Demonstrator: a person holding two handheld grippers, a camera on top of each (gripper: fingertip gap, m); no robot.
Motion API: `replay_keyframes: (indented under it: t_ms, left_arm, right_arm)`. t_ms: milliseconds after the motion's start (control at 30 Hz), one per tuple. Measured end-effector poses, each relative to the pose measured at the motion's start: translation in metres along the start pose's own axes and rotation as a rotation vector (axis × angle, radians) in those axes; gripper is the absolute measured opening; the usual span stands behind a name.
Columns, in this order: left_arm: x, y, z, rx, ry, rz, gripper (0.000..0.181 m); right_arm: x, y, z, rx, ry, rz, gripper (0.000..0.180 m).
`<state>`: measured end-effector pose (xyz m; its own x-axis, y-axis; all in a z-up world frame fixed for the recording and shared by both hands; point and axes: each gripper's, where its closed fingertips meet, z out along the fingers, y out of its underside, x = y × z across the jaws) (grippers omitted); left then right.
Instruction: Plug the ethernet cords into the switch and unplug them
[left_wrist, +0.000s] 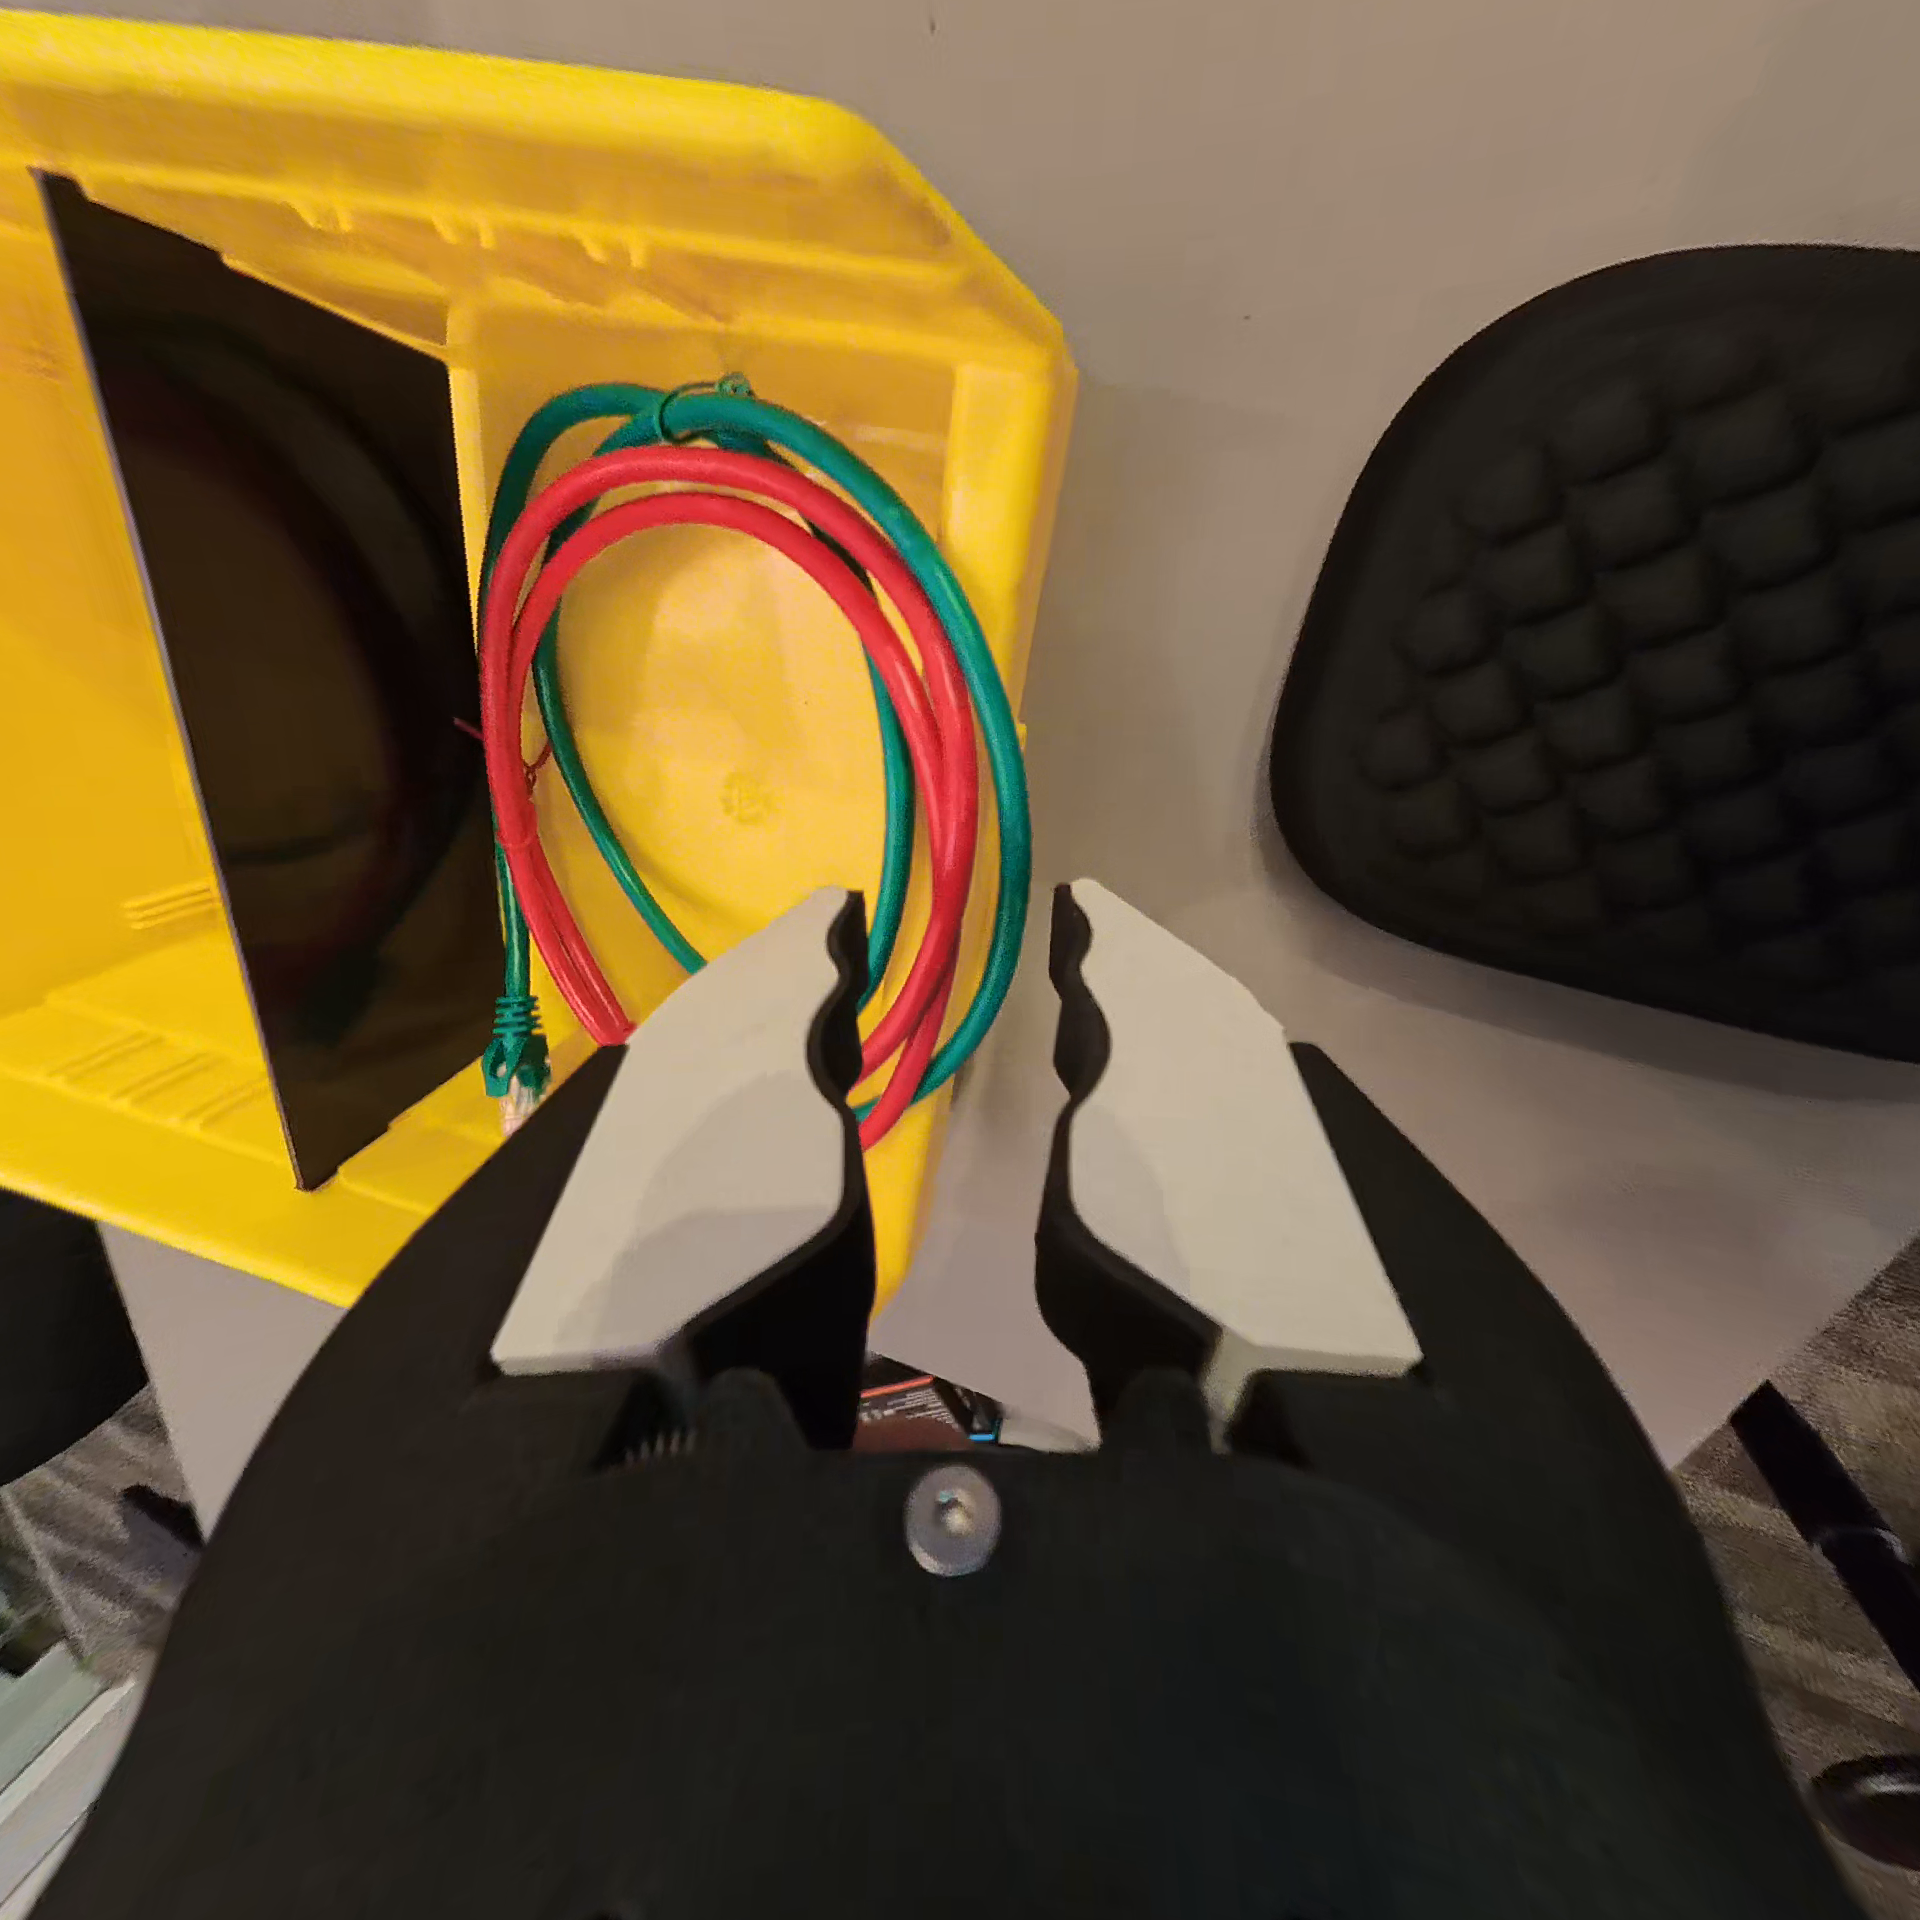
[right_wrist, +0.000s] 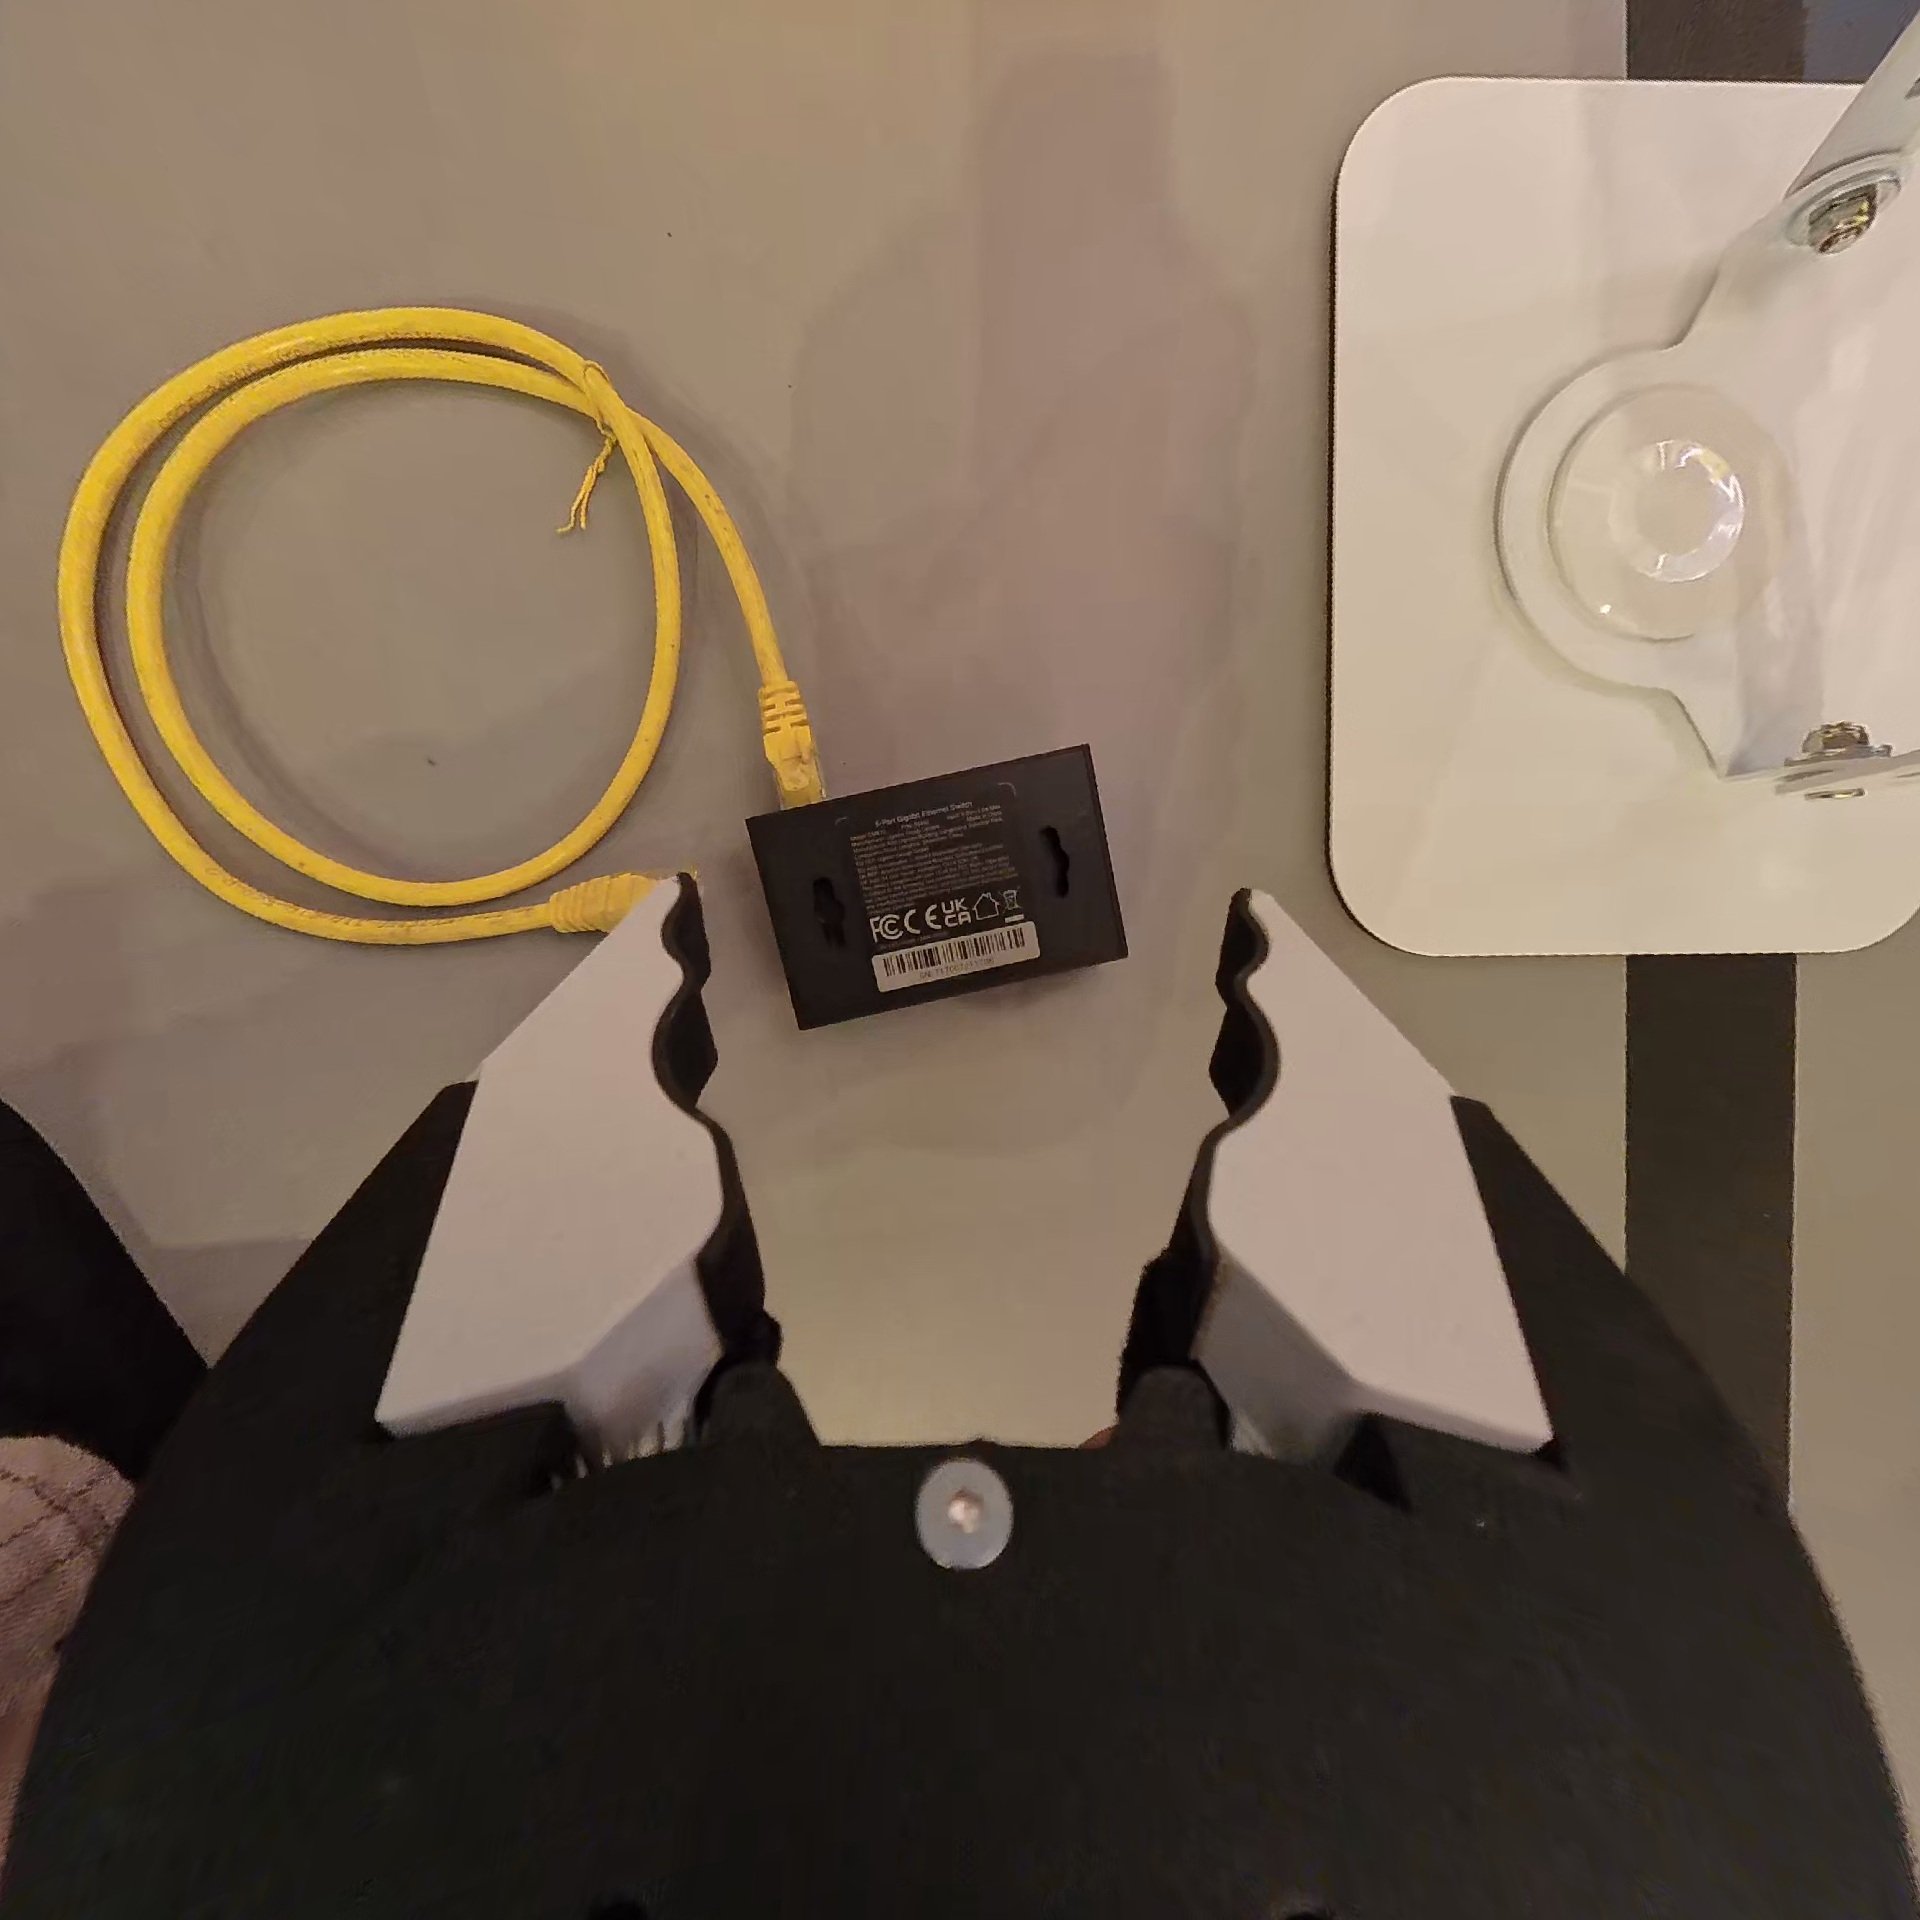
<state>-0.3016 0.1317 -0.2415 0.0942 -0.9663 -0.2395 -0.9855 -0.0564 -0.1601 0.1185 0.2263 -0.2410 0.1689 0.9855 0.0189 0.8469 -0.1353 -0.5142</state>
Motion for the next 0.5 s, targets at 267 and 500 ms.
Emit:
replay_keyframes:
  t_ms: [267,500]
  left_arm:
    - [0.0,0.009,0.004,0.002,0.133,-0.021,0.018]
    - [0.001,0.008,0.005,0.019,0.168,-0.026,0.007]
  right_arm:
    - [0.0,0.002,0.002,0.0,-0.01,0.009,0.096]
    - [0.0,0.003,0.004,-0.004,-0.018,0.015,0.094]
